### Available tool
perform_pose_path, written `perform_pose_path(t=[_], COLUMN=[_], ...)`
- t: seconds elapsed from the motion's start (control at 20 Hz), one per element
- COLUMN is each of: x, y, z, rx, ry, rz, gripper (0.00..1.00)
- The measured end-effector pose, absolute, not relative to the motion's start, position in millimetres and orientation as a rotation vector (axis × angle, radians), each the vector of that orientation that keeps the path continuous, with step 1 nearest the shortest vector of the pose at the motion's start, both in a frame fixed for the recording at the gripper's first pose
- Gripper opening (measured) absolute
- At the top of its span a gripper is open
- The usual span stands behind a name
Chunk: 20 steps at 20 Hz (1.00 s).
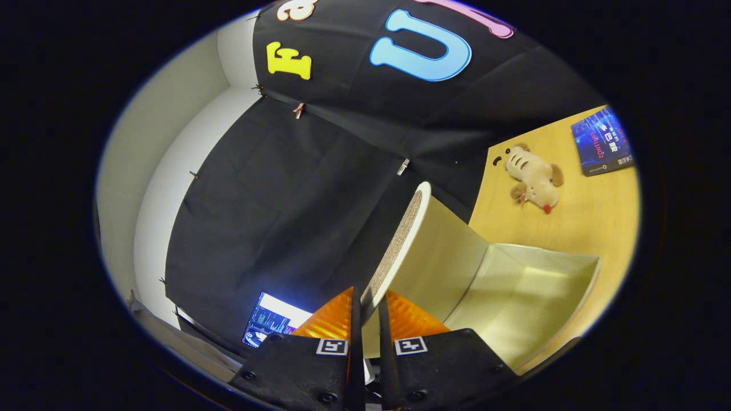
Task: Open the storage box then place both shoes into the box .Put the left shoe in first, then the right shoe, with the right side of both shoes facing outward in a uniform manner.
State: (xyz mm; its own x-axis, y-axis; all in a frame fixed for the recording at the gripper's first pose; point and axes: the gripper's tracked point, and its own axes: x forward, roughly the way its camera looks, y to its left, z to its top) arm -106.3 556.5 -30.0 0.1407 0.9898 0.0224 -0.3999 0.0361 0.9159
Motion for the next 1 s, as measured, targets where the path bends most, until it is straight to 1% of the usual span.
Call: perform_pose_path(t=[0.45, 0.55, 0.7, 0.75, 0.8, 0.9, 1.0], x=[-110, -105, -101, -99, -98, -102, -106], y=[608, 613, 613, 612, 613, 615, 614], z=[-22, -31, -39, -40, -41, -41, -41], rx=[0.936, 0.902, 0.868, 0.862, 0.861, 0.859, 0.840], ry=[0.777, 0.769, 0.771, 0.769, 0.771, 0.773, 0.764], rz=[1.245, 1.223, 1.207, 1.202, 1.199, 1.207, 1.217], gripper=[0.16, 0.21, 0.44, 0.50, 0.61, 0.75, 0.83])
